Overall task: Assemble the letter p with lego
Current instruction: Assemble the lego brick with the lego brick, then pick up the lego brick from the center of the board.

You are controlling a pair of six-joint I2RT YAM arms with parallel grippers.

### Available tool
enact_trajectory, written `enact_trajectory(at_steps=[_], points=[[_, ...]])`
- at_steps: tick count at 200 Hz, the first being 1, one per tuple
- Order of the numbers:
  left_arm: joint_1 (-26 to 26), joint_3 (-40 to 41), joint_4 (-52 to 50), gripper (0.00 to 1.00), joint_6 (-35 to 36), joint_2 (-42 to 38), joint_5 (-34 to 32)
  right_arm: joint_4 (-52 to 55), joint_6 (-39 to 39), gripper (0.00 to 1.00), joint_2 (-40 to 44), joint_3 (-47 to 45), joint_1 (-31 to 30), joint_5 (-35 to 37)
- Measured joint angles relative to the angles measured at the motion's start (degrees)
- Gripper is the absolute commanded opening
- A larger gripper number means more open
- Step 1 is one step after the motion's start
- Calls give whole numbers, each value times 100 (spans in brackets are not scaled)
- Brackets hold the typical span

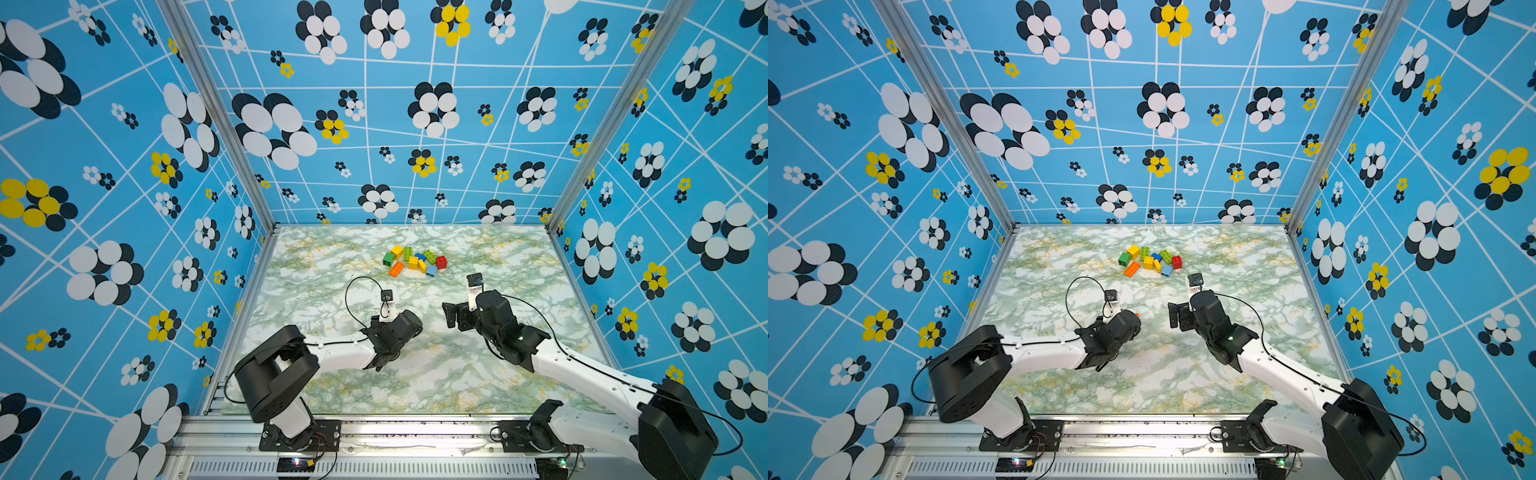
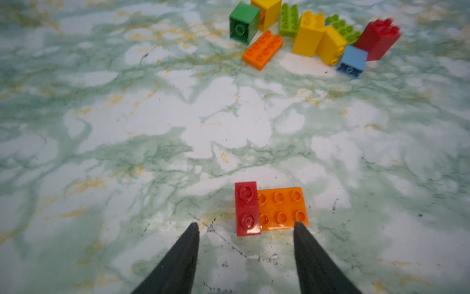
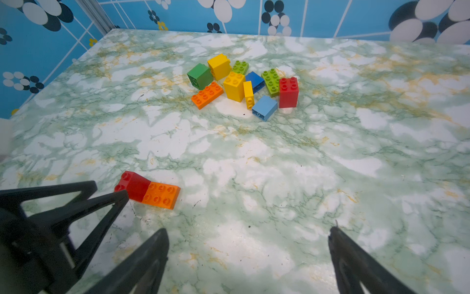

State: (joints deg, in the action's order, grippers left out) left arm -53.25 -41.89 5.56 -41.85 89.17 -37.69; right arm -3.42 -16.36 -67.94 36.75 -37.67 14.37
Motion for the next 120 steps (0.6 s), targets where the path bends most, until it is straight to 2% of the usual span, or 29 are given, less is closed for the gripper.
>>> enact_trajectory(at_steps=[22,38,62,79,120], points=[[24,223,142,78,260,-730,223,146,-205,99,-544,444,0,68],[240,350,127,79,407,-1263,546,372,-328,99,-1143,981,7,188],[1145,481,-70,80,555,-2048,1276,756,-542,98,-2175,1921,109,323],[1775,551,-341,85,717,-2592,1613,1001,-708,95,-2859,2490,264,328],[2505,732,-848,88,1147,-3526,2081,1698,-1010,88,-4242,3856,538,267]])
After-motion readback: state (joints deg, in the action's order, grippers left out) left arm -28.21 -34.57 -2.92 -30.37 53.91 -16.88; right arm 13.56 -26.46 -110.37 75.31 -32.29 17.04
